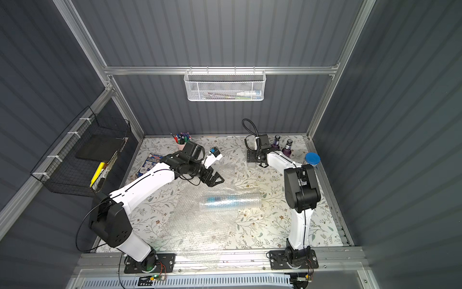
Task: Wrap wine bottles in bubble wrap
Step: Move the Tape Cutter to the center of the board.
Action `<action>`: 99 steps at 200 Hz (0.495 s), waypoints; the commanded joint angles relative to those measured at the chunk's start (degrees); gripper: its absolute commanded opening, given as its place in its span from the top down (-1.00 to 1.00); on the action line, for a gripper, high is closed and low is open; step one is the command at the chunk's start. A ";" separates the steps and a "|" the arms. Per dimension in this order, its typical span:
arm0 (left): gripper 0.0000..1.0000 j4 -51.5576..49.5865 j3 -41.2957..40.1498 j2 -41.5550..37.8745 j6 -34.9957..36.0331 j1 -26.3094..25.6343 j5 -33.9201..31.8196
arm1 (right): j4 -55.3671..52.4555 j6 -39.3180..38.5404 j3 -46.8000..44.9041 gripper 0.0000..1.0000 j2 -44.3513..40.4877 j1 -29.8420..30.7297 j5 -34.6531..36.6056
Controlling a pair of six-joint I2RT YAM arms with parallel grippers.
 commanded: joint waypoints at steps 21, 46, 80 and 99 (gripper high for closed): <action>-0.99 7.55 -5.12 -1.39 -10.16 0.13 3.12 | -5.97 1.79 9.03 -0.49 7.33 -0.11 -0.10; -0.99 8.90 -6.23 -1.78 -11.42 0.13 3.12 | -9.28 1.37 13.71 -0.39 11.15 -0.02 0.39; -0.99 11.63 -8.32 -2.62 -13.87 0.12 3.05 | -13.43 1.88 18.68 -0.08 14.84 0.28 2.87; -0.99 11.51 -8.20 -2.28 -13.87 0.12 3.12 | -14.14 3.05 19.55 0.01 15.09 0.98 2.99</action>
